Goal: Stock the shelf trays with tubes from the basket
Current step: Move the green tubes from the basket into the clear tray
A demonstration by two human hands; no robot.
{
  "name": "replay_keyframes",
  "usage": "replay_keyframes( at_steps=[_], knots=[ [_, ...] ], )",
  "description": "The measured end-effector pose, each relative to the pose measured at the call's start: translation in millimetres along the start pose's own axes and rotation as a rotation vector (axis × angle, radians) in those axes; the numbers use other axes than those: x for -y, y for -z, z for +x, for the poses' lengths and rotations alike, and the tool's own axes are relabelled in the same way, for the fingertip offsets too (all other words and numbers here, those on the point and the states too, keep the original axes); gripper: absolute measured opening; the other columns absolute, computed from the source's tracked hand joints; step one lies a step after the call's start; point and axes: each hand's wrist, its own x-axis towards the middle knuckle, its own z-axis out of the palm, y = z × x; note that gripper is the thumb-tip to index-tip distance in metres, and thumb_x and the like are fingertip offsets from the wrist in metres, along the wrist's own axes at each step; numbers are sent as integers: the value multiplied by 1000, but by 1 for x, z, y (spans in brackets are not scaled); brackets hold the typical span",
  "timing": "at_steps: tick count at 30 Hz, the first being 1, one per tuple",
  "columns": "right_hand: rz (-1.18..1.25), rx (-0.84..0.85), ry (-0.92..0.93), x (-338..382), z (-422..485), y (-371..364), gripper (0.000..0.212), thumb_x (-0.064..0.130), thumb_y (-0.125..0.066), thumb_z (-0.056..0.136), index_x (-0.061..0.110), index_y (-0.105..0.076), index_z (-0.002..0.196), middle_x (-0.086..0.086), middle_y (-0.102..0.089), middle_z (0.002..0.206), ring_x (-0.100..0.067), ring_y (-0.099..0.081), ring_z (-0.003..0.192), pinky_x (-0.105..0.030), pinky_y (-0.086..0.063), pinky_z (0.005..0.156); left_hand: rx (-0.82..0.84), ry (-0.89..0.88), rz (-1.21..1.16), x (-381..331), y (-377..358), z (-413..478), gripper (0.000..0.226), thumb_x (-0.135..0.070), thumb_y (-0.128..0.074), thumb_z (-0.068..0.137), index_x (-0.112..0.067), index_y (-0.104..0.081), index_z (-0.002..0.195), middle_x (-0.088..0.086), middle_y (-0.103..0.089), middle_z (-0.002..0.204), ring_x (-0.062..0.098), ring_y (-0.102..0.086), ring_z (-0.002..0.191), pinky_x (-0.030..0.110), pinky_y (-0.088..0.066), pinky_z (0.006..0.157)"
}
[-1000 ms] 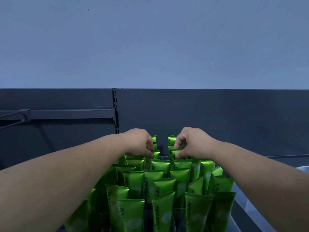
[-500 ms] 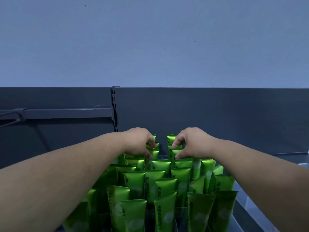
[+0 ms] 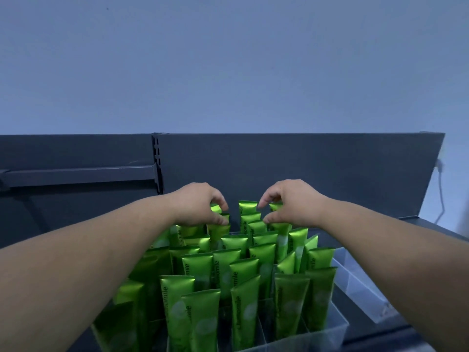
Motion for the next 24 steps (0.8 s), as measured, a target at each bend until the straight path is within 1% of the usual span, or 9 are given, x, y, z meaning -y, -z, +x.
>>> replay_keyframes(
  at_steps=[3, 7, 12, 17, 20, 24],
  knots=[
    [-25, -60, -36, -6, -17, 7, 28, 38, -76, 78, 31, -69, 105, 10, -64, 112, -7, -59, 106, -21, -43, 85, -62, 6, -4, -10, 3, -7, 40, -49, -63, 85, -32, -60, 120, -6, -57, 130, 14, -52, 118, 25, -41, 93],
    [-62, -138, -104, -18, -49, 17, 26, 41, -72, 81, 32, -68, 105, 7, -61, 113, -13, -59, 101, -29, -47, 87, -166, 24, -5, -34, 2, -20, 41, -50, -59, 87, -31, -58, 123, -5, -55, 133, 17, -51, 119, 29, -41, 95],
    [-73, -194, -159, -42, -108, 33, 27, 42, -69, 82, 32, -67, 108, 6, -59, 118, -16, -54, 112, -32, -44, 95, -261, 29, -46, -84, 1, -41, 42, -48, -60, 87, -30, -56, 125, -5, -51, 137, 17, -49, 122, 32, -40, 98],
    [-54, -217, -255, -75, -194, 50, 25, 41, -67, 86, 32, -66, 109, 8, -56, 125, -14, -53, 115, -32, -43, 98, -314, -41, -105, -168, -17, -66, 47, -44, -61, 88, -25, -53, 131, -6, -48, 139, 16, -48, 125, 30, -37, 101],
    [-47, -229, -300, -102, -255, 57, 27, 39, -68, 85, 30, -67, 111, 7, -58, 126, -15, -56, 112, -31, -44, 99, -282, -86, -101, -233, -42, -79, 52, -44, -61, 88, -24, -49, 134, -4, -44, 142, 16, -44, 128, 31, -35, 106],
    [-24, -219, -384, -145, -343, 59, 34, 38, -66, 85, 32, -63, 119, 8, -54, 130, -16, -52, 120, -32, -40, 103, -215, -134, -119, -319, -87, -94, 57, -44, -60, 87, -24, -44, 138, -1, -42, 144, 18, -42, 130, 36, -35, 108]
  ],
)
